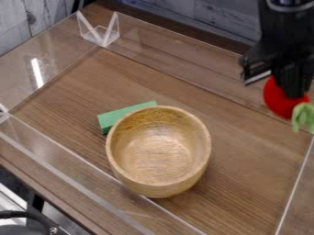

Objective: Move the red object to the left side of the table

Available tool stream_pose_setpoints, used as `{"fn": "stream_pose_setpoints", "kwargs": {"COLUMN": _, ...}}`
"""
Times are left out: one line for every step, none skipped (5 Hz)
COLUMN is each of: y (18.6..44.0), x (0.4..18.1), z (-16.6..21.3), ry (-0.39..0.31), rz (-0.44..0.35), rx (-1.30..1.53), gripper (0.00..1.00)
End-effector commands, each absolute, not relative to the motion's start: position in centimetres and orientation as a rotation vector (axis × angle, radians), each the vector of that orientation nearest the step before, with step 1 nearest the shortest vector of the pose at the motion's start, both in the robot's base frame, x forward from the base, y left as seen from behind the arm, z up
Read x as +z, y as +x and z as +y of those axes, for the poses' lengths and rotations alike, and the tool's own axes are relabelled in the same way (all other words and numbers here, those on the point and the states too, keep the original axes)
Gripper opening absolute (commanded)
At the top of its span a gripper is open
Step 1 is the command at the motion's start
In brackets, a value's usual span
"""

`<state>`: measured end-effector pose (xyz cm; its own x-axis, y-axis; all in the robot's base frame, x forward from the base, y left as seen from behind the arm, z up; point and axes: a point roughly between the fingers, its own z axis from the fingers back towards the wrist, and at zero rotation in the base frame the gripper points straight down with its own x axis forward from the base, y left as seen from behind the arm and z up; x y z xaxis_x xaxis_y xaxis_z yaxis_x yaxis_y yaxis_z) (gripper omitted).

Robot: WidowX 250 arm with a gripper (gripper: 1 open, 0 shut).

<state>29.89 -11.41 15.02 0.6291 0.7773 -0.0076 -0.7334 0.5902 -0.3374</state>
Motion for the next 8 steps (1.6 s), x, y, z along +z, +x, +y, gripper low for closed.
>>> {"fn": "stream_pose_setpoints", "kwargs": {"y": 30.6, "x": 17.4, "z": -9.2, "ry": -0.379, "rz": -0.208, "rx": 0.878, "gripper": 0.0}}
{"fn": "stream_pose_setpoints", "kwargs": {"y": 31.1, "x": 16.6, "z": -8.0, "ry": -0.368, "rz": -0.219, "rx": 0.892, "gripper": 0.0}}
{"fn": "stream_pose_setpoints", "kwargs": {"y": 31.5, "x": 16.0, "z": -8.8, "ry": -0.347, "rz": -0.232, "rx": 0.855, "gripper": 0.0}}
{"fn": "stream_pose_setpoints", "kwargs": {"y": 31.7, "x": 15.5, "z": -9.7, "ry": -0.324, "rz": -0.242, "rx": 0.813, "gripper": 0.0}}
{"fn": "stream_pose_setpoints", "kwargs": {"y": 31.7, "x": 15.0, "z": -9.6, "ry": -0.301, "rz": -0.252, "rx": 0.801, "gripper": 0.0}}
{"fn": "stream_pose_setpoints", "kwargs": {"y": 31.3, "x": 14.6, "z": -9.0, "ry": -0.288, "rz": -0.261, "rx": 0.803, "gripper": 0.0}}
{"fn": "stream_pose_setpoints", "kwargs": {"y": 31.2, "x": 14.4, "z": -8.4, "ry": -0.28, "rz": -0.273, "rx": 0.813, "gripper": 0.0}}
{"fn": "stream_pose_setpoints", "kwargs": {"y": 32.1, "x": 15.2, "z": -7.9, "ry": -0.281, "rz": -0.288, "rx": 0.822, "gripper": 0.0}}
